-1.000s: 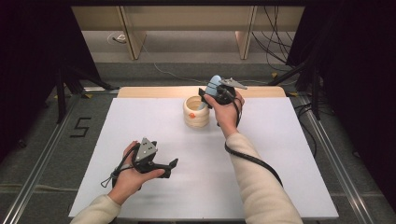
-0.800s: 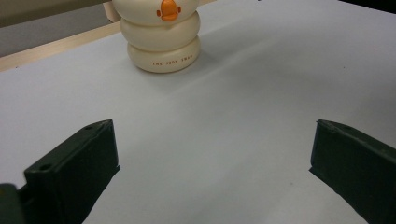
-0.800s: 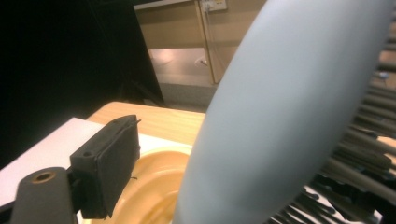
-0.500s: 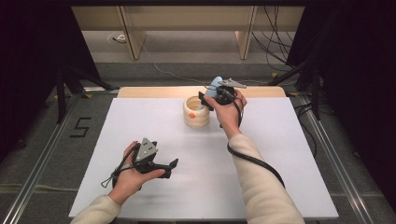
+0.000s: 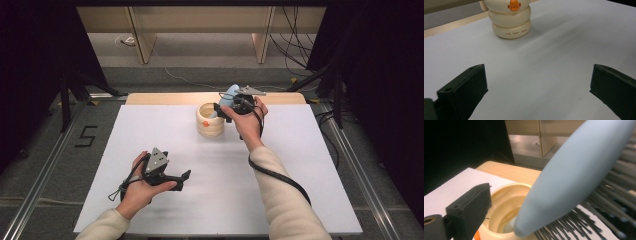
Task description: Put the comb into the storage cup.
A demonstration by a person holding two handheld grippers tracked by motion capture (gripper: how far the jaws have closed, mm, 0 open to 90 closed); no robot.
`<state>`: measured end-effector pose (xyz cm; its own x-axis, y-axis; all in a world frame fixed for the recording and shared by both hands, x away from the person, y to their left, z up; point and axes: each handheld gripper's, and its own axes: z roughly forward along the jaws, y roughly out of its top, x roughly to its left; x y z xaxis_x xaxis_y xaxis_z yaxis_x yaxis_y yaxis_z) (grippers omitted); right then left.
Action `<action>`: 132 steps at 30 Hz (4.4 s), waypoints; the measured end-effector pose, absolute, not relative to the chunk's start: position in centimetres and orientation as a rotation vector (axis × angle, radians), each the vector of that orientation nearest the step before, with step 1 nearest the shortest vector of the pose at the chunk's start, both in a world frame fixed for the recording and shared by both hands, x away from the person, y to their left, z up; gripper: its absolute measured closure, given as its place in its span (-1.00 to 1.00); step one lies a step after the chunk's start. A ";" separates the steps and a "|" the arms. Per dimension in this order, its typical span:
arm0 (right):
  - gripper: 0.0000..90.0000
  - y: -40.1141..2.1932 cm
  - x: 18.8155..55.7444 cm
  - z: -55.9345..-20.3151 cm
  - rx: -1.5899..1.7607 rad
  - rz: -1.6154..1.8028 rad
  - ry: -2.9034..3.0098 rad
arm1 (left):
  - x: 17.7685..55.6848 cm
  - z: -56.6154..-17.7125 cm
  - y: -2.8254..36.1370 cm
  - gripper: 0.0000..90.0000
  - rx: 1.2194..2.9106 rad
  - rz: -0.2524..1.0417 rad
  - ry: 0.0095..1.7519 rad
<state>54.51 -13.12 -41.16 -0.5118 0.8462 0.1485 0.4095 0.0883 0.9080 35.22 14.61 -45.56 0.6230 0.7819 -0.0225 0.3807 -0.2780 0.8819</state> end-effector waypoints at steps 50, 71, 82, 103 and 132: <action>-0.92 -18.7 47.1 -42.4 1.139 1.452 2.020 | 35.2 -45.7 14.6 -1.00 1.890 0.538 0.935; -0.90 -20.1 44.5 -42.6 1.083 1.442 2.057 | 35.2 -45.6 14.6 -1.00 1.888 0.542 0.936; -0.87 -21.7 42.4 -43.0 1.064 1.418 2.089 | 35.2 -45.6 14.7 -1.00 1.884 0.542 0.935; -0.84 -23.6 39.7 -43.3 1.015 1.391 2.127 | 35.4 -45.7 15.2 -1.00 1.885 0.546 0.943; -0.76 -28.3 36.2 -44.2 1.041 1.349 2.120 | 35.6 -46.0 16.7 -1.00 1.880 0.559 0.973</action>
